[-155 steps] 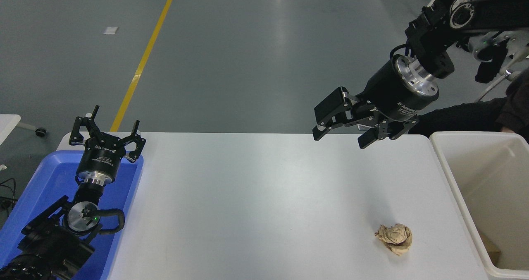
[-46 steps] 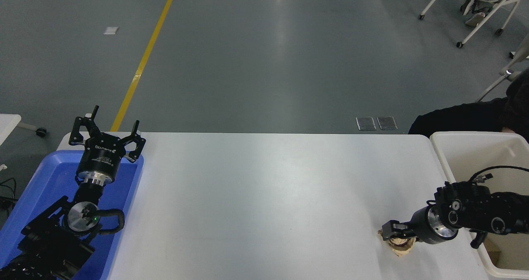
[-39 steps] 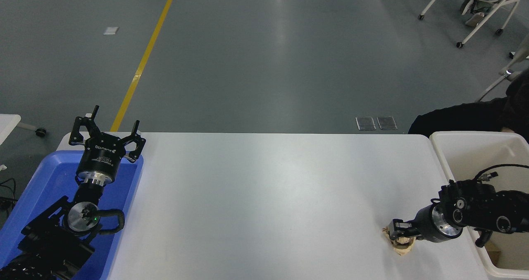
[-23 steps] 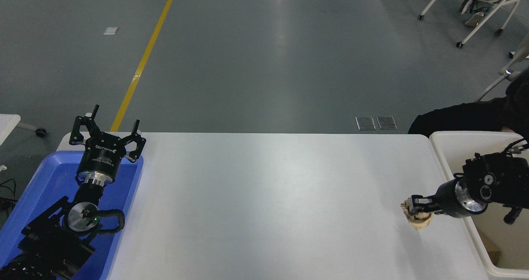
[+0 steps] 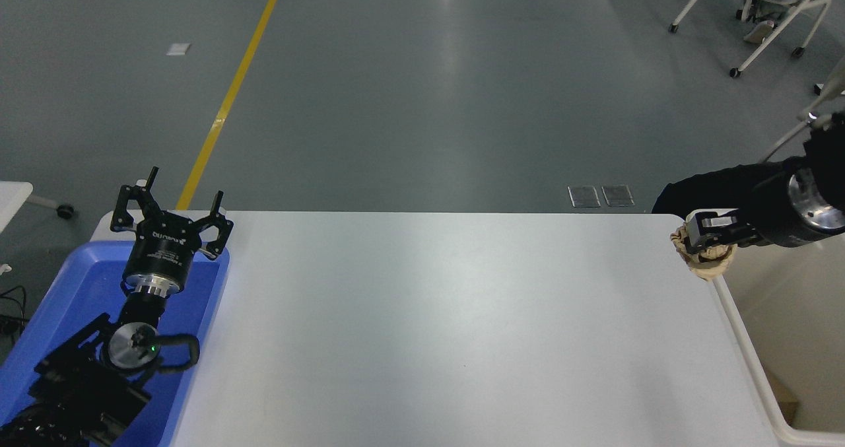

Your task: Pick up paper ball place in dustbin

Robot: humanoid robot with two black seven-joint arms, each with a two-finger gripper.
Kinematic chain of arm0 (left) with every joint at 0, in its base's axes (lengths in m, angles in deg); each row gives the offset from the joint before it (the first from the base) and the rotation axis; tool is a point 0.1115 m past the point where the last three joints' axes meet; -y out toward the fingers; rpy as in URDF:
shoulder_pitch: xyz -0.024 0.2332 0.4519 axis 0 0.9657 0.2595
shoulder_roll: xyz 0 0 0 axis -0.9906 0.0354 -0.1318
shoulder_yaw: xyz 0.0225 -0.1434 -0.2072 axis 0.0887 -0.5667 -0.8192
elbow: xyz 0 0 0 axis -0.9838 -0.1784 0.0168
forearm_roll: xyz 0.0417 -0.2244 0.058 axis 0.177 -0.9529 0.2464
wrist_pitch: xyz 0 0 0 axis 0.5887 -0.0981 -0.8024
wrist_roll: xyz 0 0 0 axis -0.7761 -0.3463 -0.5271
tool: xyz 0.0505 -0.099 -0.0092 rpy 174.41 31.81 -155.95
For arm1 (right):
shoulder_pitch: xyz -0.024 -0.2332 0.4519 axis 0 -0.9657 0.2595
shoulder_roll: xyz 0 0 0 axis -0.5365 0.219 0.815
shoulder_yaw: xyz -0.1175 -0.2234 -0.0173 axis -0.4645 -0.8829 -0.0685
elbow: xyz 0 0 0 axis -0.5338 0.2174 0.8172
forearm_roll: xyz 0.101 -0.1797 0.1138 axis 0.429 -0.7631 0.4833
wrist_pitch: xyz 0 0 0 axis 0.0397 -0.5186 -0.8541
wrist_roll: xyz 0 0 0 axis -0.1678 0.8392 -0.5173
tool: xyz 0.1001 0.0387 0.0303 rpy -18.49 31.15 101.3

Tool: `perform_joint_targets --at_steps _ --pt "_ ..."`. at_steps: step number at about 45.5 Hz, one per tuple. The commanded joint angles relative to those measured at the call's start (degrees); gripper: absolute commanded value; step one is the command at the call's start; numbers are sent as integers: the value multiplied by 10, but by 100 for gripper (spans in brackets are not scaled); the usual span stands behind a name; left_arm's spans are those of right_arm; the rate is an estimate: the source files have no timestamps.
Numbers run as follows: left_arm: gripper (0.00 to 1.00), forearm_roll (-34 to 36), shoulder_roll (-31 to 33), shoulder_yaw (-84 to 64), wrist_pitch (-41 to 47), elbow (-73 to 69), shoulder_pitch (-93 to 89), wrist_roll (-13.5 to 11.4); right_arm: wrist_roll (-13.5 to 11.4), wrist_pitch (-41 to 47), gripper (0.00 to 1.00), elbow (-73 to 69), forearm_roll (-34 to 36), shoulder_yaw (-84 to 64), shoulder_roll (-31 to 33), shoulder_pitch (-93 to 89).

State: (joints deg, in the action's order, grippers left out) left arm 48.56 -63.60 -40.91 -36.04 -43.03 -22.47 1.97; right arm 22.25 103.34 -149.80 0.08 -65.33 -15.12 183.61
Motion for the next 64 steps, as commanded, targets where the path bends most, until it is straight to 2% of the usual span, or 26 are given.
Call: perform_joint_targets --at_steps 1,17,23,29,32,37,41,44,48,52,57,64 --pt "100 0 0 0 0 0 1 0 0 38 0 -39 38 -63 -27 133" --pt "100 0 0 1 1 -1 0 -1 -1 51 0 -30 36 -76 -19 144" --pt "100 0 0 1 2 -1 0 -1 -1 52 0 1 25 -92 17 133" --pt "100 0 0 1 2 -1 0 -1 2 51 0 105 -16 -88 70 70" --pt "100 0 0 1 2 -1 1 -1 16 49 0 176 -37 -80 100 24" --pt "100 0 0 1 2 0 1 -1 62 45 0 289 -48 -47 136 -83" --pt "100 0 0 0 1 -1 1 -1 88 31 0 383 -47 4 147 -194" --pt "100 0 0 0 2 -1 1 -1 103 14 0 444 -43 52 148 -291" --pt "100 -1 0 0 1 -1 0 -1 110 -6 0 535 -38 166 143 -463" --pt "100 0 0 0 2 -1 0 -1 109 -9 0 585 -24 258 133 -570" --pt "100 0 0 0 2 -1 1 -1 107 -12 0 635 5 339 90 -673" --pt "100 0 0 0 2 -1 0 -1 104 -26 0 674 67 370 33 -757"
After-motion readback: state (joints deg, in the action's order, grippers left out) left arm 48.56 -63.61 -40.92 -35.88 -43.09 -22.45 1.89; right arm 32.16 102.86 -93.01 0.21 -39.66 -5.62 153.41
